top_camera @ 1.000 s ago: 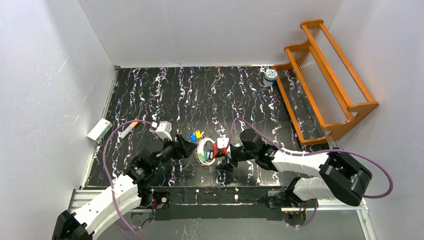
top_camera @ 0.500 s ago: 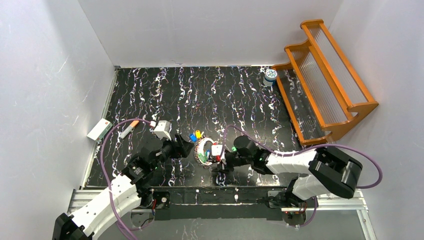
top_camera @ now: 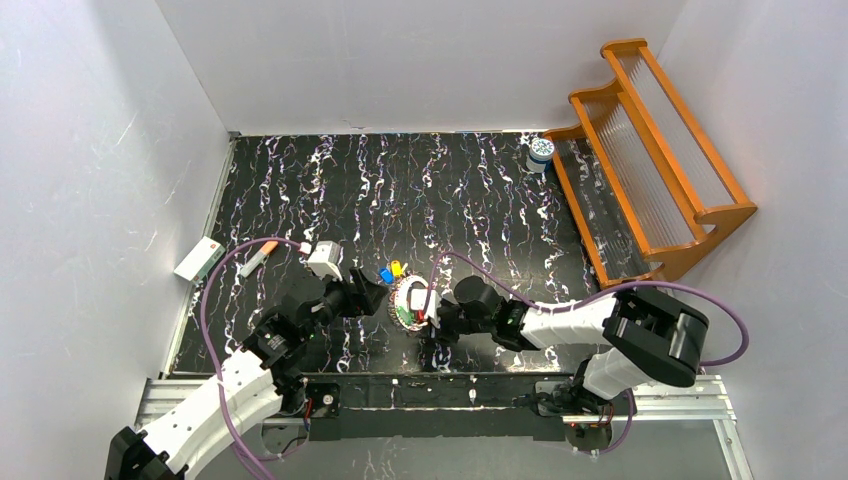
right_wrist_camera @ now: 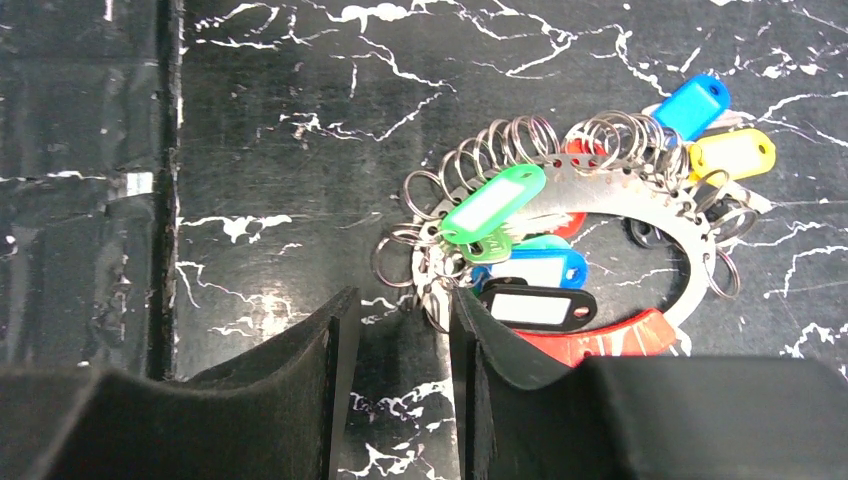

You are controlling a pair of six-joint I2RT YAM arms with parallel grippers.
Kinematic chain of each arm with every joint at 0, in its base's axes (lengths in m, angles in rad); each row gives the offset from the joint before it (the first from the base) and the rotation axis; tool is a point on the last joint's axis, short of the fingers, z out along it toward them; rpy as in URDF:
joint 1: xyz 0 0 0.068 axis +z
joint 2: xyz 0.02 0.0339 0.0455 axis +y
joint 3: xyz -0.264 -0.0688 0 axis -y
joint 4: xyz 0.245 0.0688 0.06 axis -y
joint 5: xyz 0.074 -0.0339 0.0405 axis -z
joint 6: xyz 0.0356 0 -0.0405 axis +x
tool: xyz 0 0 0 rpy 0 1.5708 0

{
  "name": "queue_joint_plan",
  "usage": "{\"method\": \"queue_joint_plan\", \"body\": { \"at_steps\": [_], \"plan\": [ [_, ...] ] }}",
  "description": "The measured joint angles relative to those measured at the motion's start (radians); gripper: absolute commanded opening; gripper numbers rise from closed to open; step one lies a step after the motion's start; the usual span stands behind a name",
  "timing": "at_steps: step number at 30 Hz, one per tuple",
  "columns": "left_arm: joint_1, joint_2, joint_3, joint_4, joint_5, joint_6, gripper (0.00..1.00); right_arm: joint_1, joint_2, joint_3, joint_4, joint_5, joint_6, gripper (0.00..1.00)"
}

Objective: Put the keys on the keyring
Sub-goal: Pick up the keyring from the center of the board.

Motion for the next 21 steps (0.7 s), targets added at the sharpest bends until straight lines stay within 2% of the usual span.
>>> {"method": "queue_joint_plan", "body": {
  "at_steps": [10, 21],
  "plan": [
    [0.000, -0.011, 0.000, 0.000, 0.000, -0.010, 0.70, 0.004, 0.026, 0.001, -0.002, 0.031, -0.002, 0.32],
    [0.000, -0.012, 0.000, 0.000, 0.001, -0.017, 0.70, 0.004, 0.067, 0.030, -0.007, 0.036, -0.003, 0.33]
  ]
}}
